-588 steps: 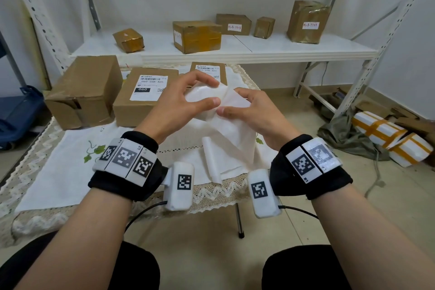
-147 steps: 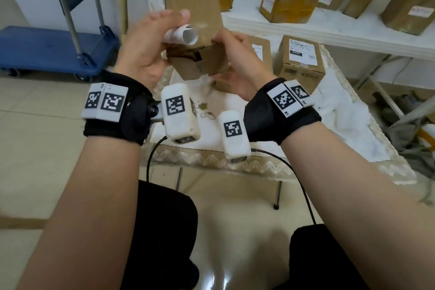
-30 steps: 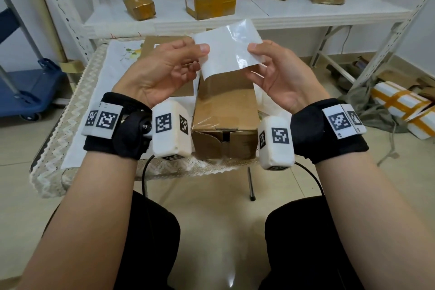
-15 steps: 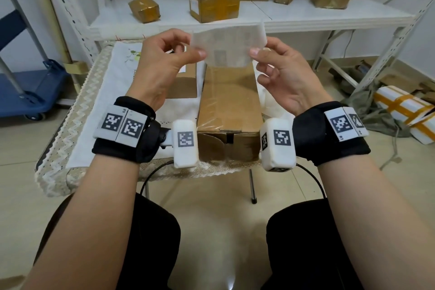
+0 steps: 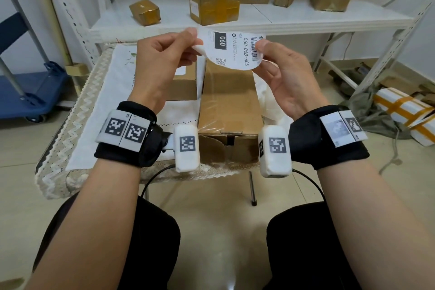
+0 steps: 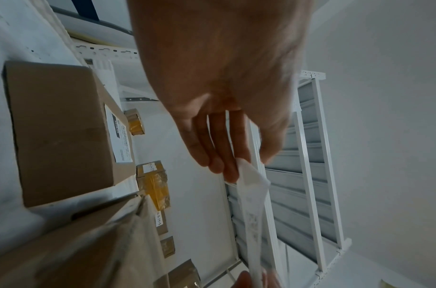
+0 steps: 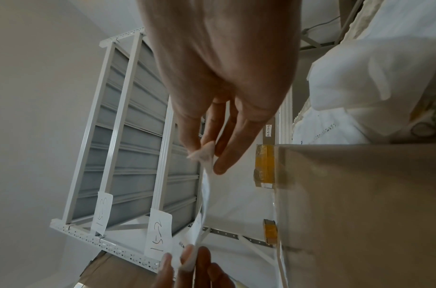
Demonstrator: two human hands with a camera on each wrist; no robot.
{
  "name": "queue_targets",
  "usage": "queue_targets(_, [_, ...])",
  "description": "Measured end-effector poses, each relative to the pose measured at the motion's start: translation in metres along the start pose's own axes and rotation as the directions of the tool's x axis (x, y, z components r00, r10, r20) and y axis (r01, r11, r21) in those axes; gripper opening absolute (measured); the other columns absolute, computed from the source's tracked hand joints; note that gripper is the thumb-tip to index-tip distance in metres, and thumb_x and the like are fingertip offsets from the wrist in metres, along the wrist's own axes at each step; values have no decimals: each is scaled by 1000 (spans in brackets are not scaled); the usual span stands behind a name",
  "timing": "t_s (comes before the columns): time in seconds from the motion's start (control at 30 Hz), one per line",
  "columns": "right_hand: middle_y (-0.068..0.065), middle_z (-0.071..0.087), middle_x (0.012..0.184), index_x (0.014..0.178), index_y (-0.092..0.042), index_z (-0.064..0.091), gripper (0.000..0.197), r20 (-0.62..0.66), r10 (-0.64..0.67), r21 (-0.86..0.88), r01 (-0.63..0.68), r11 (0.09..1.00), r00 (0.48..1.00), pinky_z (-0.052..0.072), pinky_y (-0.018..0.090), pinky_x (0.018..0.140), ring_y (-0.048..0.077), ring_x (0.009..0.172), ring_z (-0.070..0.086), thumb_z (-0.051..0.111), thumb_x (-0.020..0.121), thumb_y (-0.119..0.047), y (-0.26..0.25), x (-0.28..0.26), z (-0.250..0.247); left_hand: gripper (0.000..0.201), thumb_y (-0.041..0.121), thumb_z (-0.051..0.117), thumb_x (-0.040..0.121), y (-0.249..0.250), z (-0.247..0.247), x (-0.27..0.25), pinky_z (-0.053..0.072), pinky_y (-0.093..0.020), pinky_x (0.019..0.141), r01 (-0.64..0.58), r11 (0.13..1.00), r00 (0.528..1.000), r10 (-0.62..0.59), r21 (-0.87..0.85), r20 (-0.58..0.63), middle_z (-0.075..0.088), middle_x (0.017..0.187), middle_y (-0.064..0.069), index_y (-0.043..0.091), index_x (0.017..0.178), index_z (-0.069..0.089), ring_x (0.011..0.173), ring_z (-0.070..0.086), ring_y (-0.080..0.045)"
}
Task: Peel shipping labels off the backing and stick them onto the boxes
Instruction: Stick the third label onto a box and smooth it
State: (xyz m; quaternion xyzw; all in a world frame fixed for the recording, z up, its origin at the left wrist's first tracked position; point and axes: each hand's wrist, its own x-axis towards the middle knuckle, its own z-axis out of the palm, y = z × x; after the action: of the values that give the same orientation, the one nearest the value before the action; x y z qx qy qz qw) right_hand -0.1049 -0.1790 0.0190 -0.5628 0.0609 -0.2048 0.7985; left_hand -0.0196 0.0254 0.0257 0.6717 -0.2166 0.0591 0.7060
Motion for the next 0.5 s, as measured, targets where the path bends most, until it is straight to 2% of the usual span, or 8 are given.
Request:
queue_targets(0.1, [9, 79, 100, 99, -6, 70, 6, 1, 12, -10, -12, 1000, 1000, 58, 24, 81, 19, 92, 72, 68, 94, -2, 2, 2, -1, 14, 23, 74, 92, -3, 2, -1, 58, -26, 80, 4, 1000, 1000, -4, 24, 0, 78, 85, -3, 11, 91, 80, 77, 68, -14])
queue_targets(0.23, [9, 78, 101, 99, -8, 68, 13, 1, 14, -11, -14, 1000, 1000, 58, 26, 81, 19, 90, 71, 66, 94, 3, 4, 3, -2, 9, 17, 77, 89, -4, 1, -1, 59, -25, 78, 2, 998, 1000, -3, 58, 5, 79, 91, -10, 10, 92, 80, 80, 71, -17])
queue_targets(0.33, [8, 75, 105, 98, -10, 70, 21, -12, 21, -29, -21, 999, 1000, 57, 27, 82, 20, 95, 70, 61, 92, 8, 5, 5, -2, 12, 17, 69, 95, 2, 1, -3, 59, -26, 77, -45, 994, 999, 43, 102, 22, 78, 85, -5, 11, 94, 79, 77, 72, -14])
queue_targets(0.43, [8, 75, 107, 100, -11, 71, 27, -31, 20, -66, -22, 998, 999, 56, 26, 78, 18, 95, 70, 56, 93, 11, 3, 8, 0, 19, 19, 62, 94, 11, -1, -5, 61, -30, 79, -121, 974, 987, 97, 189, 129, 78, 83, -2, 13, 96, 80, 76, 73, -14])
queue_targets(0.5, [7, 75, 110, 103, -10, 72, 30, -36, 16, -101, -20, 995, 999, 56, 26, 78, 16, 93, 70, 53, 93, 11, 2, 13, 1, 18, 17, 66, 88, 19, -3, -8, 62, -31, 84, -150, 942, 971, 83, 299, 226, 79, 85, 1, 16, 98, 80, 81, 75, -14])
